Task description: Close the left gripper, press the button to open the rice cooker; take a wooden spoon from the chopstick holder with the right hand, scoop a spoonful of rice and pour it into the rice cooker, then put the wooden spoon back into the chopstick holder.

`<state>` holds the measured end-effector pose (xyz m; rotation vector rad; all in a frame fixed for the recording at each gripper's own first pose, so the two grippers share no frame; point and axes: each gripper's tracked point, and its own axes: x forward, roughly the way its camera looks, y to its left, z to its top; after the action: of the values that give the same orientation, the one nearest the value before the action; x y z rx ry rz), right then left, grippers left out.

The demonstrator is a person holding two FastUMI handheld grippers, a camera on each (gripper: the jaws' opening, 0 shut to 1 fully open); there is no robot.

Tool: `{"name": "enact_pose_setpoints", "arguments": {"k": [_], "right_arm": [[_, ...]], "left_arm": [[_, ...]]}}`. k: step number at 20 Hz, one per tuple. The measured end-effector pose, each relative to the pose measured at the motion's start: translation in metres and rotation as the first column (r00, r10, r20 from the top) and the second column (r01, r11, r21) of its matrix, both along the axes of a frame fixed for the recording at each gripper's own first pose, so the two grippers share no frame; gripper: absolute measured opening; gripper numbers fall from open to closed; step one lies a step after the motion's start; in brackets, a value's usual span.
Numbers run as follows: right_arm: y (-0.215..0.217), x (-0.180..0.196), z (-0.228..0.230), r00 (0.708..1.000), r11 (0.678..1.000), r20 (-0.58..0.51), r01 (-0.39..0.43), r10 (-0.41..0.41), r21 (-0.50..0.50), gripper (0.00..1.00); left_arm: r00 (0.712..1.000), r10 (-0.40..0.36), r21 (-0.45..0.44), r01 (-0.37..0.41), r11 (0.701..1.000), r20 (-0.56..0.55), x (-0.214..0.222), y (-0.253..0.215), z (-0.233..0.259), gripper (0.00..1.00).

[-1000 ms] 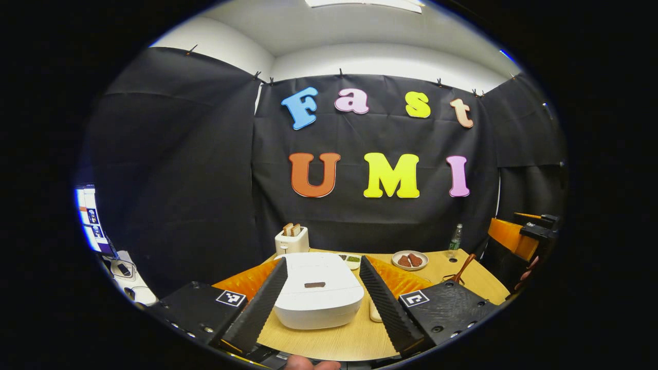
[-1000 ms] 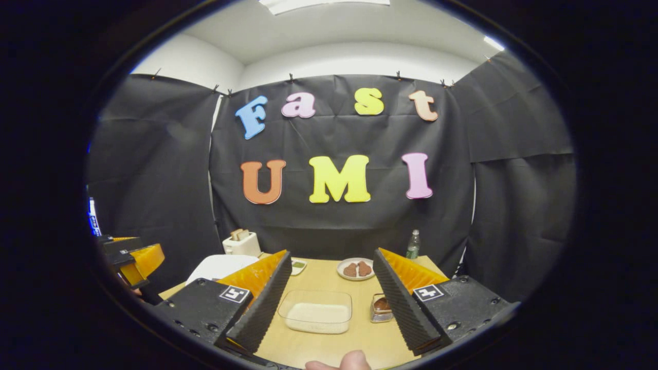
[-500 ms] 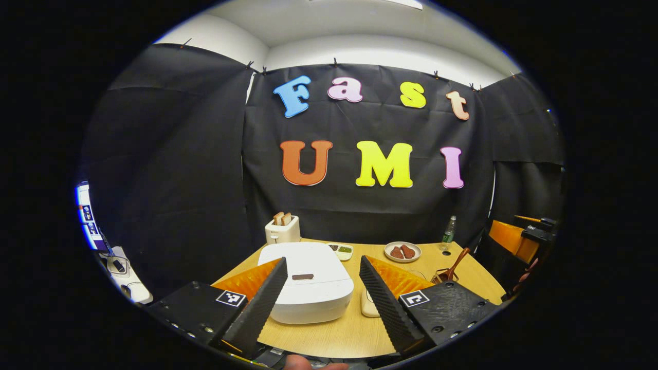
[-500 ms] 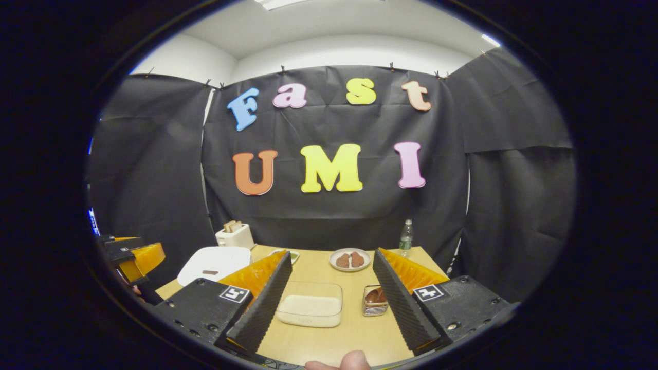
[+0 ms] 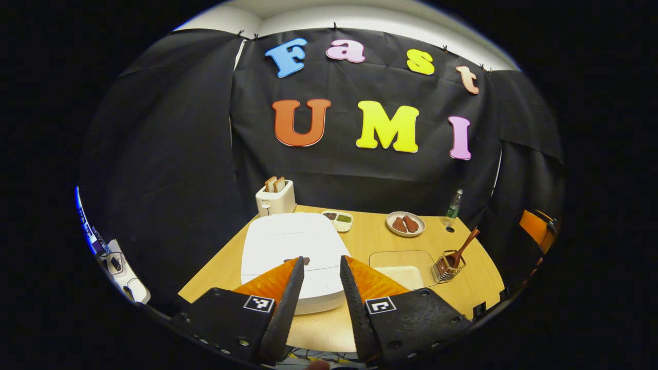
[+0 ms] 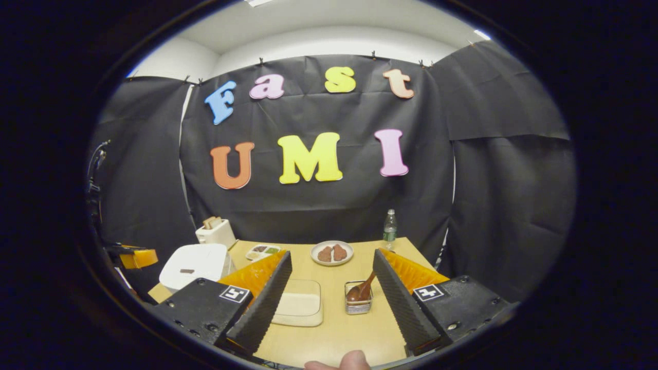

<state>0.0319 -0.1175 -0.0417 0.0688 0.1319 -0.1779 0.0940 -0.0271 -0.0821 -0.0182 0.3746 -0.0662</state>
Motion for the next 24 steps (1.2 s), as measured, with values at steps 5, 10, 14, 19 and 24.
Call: {"name": "enact_pose_setpoints", "arguments": {"k": [5, 10, 14, 19, 24], "right_arm": [[-0.021, 0.019, -0.001, 1.0, 1.0, -0.013, 0.013, -0.013, 0.005, 1.0], [-0.036, 0.037, -0.008, 0.999, 1.0, -0.026, 0.024, -0.023, 0.017, 1.0], [-0.049, 0.048, -0.023, 0.997, 0.999, -0.062, 0.039, -0.037, 0.024, 1.0], [-0.062, 0.057, -0.038, 0.993, 0.997, -0.106, 0.064, -0.059, 0.042, 1.0], [-0.06, 0.066, -0.046, 0.989, 0.997, -0.137, 0.059, -0.052, 0.048, 1.0]], "left_arm": [[0.991, 0.027, -0.028, -0.031, 0.999, -0.131, 0.029, 0.014, -0.019, 0.05], [0.977, 0.018, -0.084, -0.037, 0.996, -0.211, 0.06, 0.017, -0.037, 0.0], [0.966, 0.024, -0.067, -0.043, 0.997, -0.258, 0.081, 0.026, -0.059, 0.0], [0.948, 0.031, -0.066, -0.054, 0.996, -0.318, 0.091, 0.031, -0.089, 0.0], [0.937, 0.043, -0.08, -0.076, 0.994, -0.347, 0.091, 0.03, -0.103, 0.0]]}}
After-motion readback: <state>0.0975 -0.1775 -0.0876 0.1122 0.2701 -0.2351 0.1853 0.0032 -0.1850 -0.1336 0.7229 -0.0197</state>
